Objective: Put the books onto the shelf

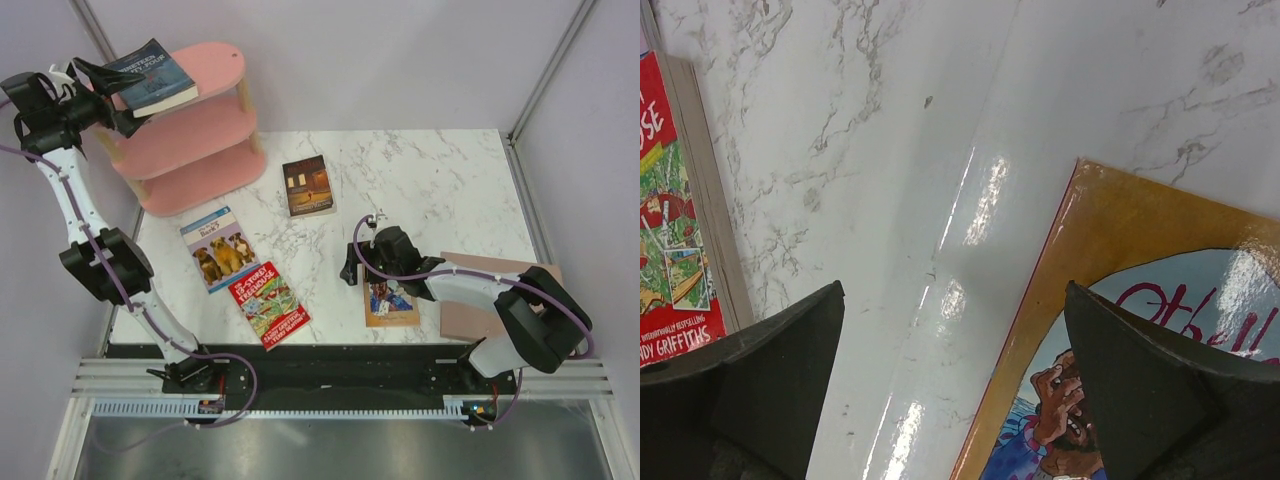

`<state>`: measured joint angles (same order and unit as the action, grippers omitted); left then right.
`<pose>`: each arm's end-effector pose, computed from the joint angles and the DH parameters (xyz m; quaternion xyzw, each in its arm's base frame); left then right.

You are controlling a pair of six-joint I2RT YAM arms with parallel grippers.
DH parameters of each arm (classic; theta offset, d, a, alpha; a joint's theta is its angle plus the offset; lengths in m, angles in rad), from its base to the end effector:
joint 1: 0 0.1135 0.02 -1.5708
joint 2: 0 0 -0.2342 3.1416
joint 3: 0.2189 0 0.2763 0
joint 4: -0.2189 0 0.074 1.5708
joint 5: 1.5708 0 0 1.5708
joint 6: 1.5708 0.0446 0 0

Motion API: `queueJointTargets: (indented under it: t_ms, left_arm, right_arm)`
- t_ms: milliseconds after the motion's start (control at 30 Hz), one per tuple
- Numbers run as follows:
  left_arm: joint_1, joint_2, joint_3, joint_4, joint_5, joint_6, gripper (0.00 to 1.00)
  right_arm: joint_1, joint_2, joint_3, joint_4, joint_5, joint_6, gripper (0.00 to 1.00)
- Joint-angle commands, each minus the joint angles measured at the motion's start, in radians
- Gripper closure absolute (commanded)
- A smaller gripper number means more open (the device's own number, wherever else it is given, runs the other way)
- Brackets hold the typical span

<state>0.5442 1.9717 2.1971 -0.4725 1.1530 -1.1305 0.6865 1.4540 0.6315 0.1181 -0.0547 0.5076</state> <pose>0.4062 0.1982 0.4254 -0.2670 0.6916 -0.5606 0.3690 0.2386 0.1987 0.1125 -0.0925 0.9026 0.2564 0.3331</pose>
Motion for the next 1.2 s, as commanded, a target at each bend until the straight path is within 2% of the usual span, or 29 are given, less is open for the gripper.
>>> queueJointTargets:
  t_ms: [0, 233, 533, 800, 967, 1167]
  left_arm:
    - [0.037, -0.046, 0.036, -0.098, -0.136, 0.147, 0.00]
    - [0.037, -0.088, 0.085, -0.218, -0.318, 0.287, 0.00]
    - [0.019, -0.079, 0.170, -0.343, -0.457, 0.454, 0.00]
    - [-0.096, -0.048, 0.227, -0.437, -0.571, 0.587, 0.00]
    - [-0.139, -0.051, 0.230, -0.489, -0.665, 0.615, 0.00]
    - [-0.151, -0.102, 0.236, -0.525, -0.953, 0.696, 0.00]
  right_arm:
    - [0.007, -0.003, 0.037, 0.014, -0.005, -0.011, 0.02]
    - [0.007, -0.004, 0.037, 0.015, -0.010, -0.014, 0.02]
    - [0.008, 0.009, 0.043, 0.017, -0.022, -0.012, 0.02]
    - [0.007, 0.020, 0.050, 0.015, -0.028, -0.011, 0.02]
    - [0.007, 0.016, 0.047, 0.015, -0.030, -0.014, 0.02]
    - [0.007, 0.019, 0.046, 0.015, -0.033, -0.014, 0.02]
